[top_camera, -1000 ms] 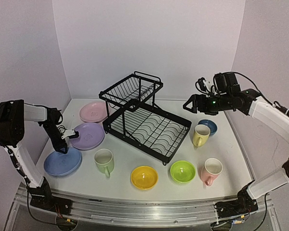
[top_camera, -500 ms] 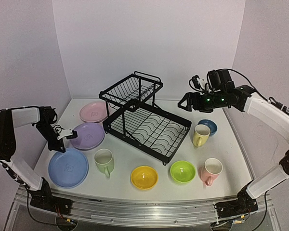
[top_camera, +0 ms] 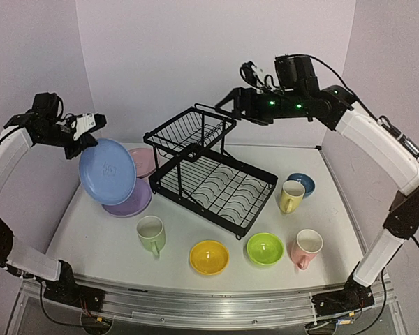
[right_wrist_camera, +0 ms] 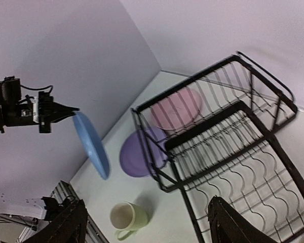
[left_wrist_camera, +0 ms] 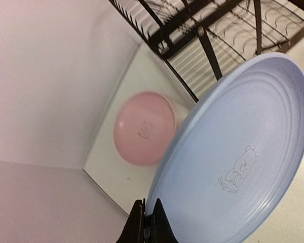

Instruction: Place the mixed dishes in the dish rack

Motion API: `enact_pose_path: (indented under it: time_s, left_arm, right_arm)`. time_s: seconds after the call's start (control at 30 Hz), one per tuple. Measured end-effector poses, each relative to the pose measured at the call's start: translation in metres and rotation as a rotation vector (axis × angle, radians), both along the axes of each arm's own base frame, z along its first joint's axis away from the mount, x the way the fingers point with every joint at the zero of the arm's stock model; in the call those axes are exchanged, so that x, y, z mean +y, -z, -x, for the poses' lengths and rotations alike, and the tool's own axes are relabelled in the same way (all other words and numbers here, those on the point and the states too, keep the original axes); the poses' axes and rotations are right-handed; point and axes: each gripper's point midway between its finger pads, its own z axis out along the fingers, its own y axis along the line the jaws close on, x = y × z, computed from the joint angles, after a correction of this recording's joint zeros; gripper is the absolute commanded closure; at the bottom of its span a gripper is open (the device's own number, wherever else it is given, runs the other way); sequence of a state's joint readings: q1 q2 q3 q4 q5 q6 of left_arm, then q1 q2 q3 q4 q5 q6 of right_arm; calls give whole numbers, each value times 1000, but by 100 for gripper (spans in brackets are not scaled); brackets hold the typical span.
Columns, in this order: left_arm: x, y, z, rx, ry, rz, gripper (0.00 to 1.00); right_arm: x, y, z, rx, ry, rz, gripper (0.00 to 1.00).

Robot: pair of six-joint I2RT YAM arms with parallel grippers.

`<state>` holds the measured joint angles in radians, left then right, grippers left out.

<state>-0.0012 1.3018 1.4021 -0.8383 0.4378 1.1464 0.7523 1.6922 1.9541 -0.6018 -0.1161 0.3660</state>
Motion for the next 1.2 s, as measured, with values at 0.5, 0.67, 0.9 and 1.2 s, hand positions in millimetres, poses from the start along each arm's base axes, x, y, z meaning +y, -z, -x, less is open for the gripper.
enact_pose_path:
  time_s: [0.5, 0.67, 0.9, 1.2]
  left_arm:
    - [-64, -200, -51, -541, -34, 332, 100]
    - [-96, -228, -81, -697, 60, 424, 100]
    - [-183, -190, -135, -724, 244, 482, 100]
    - [-232, -185, -168, -673, 354, 488, 100]
  right_arm:
    - [116, -4, 28, -50, -219, -55, 8]
    - [87, 2, 22, -98, -133, 6, 4]
    - [3, 10, 9, -156, 68, 106, 4]
    - [-115, 48, -20, -102, 387, 210, 3]
